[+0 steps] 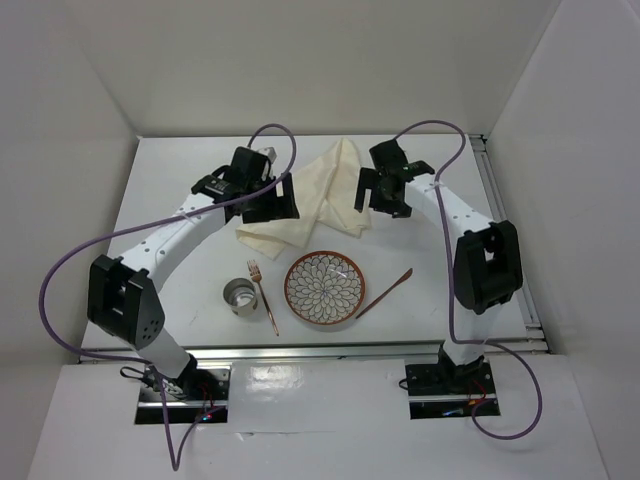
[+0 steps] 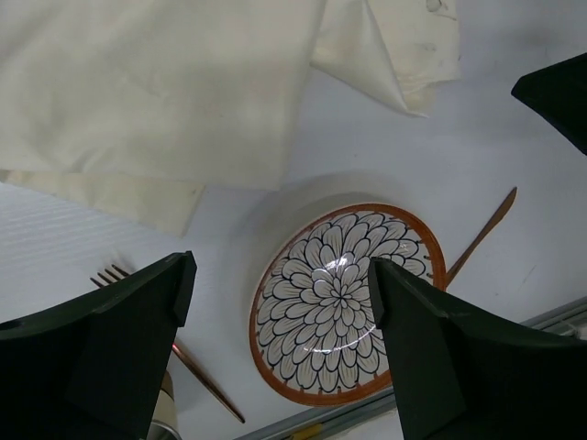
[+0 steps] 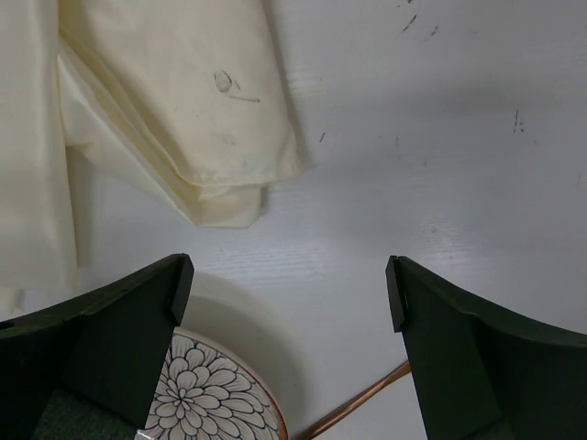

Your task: Set the dinner table for one person

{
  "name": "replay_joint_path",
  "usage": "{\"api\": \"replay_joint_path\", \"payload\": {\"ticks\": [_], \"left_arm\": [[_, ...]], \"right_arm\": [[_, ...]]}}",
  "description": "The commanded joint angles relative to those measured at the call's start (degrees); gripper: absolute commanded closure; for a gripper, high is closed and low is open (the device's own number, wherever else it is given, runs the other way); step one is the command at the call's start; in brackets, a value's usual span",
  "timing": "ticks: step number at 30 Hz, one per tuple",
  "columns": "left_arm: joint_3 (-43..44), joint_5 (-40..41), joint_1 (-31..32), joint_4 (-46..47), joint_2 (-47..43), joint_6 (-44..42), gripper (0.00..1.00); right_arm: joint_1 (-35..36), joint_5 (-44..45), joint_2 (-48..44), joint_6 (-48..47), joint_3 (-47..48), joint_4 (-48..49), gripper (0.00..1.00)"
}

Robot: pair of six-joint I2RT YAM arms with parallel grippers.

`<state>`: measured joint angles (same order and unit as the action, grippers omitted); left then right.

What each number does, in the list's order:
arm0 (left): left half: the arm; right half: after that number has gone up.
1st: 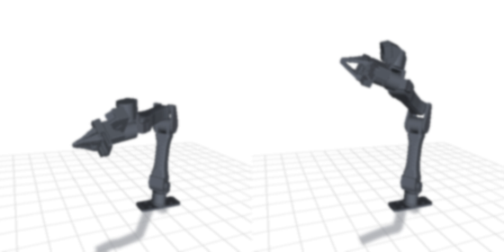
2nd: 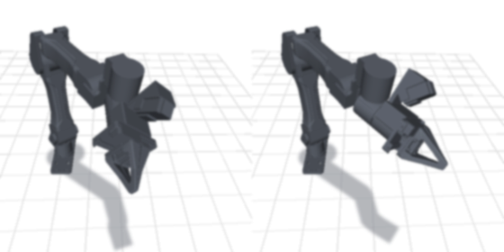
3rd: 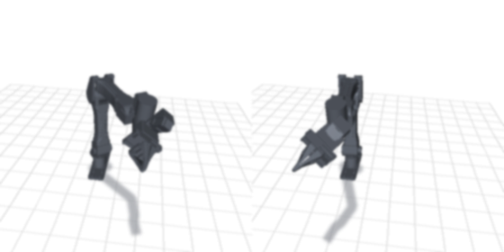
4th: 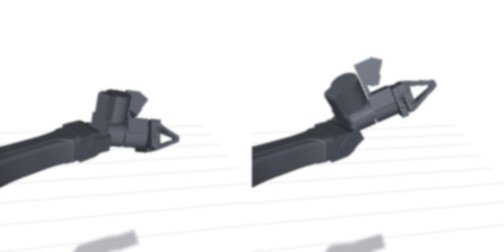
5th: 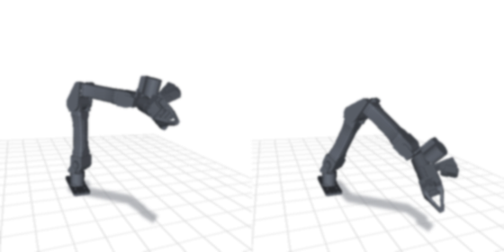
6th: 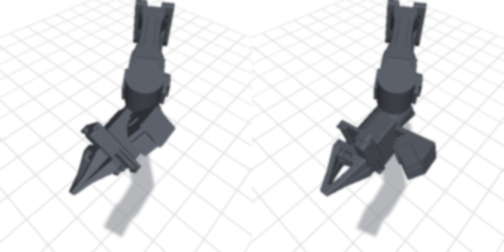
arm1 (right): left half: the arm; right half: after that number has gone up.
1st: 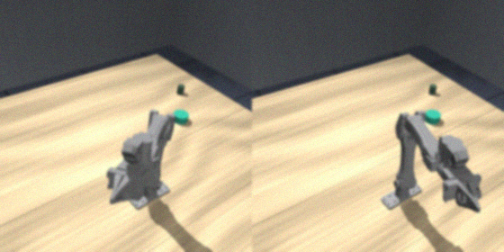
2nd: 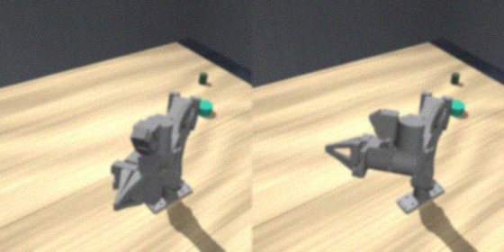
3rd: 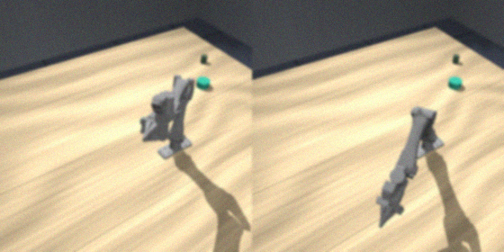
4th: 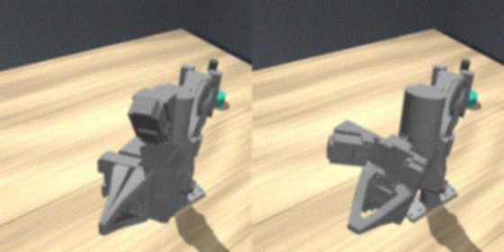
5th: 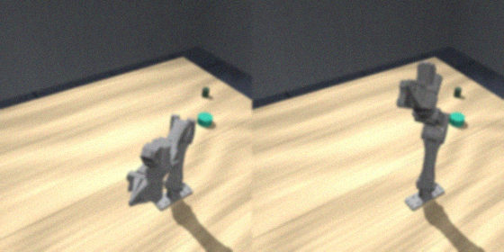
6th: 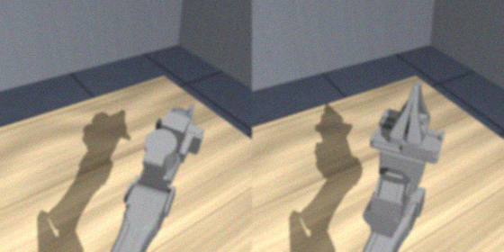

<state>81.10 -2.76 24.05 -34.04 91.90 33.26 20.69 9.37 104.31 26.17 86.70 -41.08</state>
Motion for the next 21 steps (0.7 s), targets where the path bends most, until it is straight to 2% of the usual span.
{"api": "replay_joint_path", "payload": {"ticks": [1, 4, 7, 12, 16, 19, 21], "left_arm": [[0.9, 0.5, 0.7, 2.3, -0.8, 1.7, 0.05], [0.9, 1.8, 1.3, 2.3, -0.8, 3.0, 0.05], [0.4, 2.2, 2.0, 3.5, -0.8, 0.3, 0.03], [5.9, -0.7, 2.0, -2.5, 4.8, 1.7, 0.02], [3.9, -0.8, 2.0, -3.3, 5.3, 7.3, 0.19], [1.2, 1.5, 2.0, -0.1, 5.3, 9.7, 0.3], [1.8, 4.2, 2.0, -2.5, 6.5, 13.5, 0.41]], "right_arm": [[0.4, 1.4, -6.1, 1.2, -2.0, 2.6, 0.0], [0.4, 0.7, -8.7, 1.2, -4.4, 4.9, 0.0], [0.4, 0.1, -10.6, 0.7, -6.0, 5.5, 0.0], [0.4, 0.1, -13.8, 0.2, -10.5, 6.6, 0.0], [0.4, -1.2, -16.9, 0.2, -15.1, 8.5, 0.0], [-0.1, -1.8, -18.9, 0.2, -18.5, 10.4, 0.0], [-0.1, -1.3, -20.5, 0.7, -19.5, 10.4, 0.0]]}}
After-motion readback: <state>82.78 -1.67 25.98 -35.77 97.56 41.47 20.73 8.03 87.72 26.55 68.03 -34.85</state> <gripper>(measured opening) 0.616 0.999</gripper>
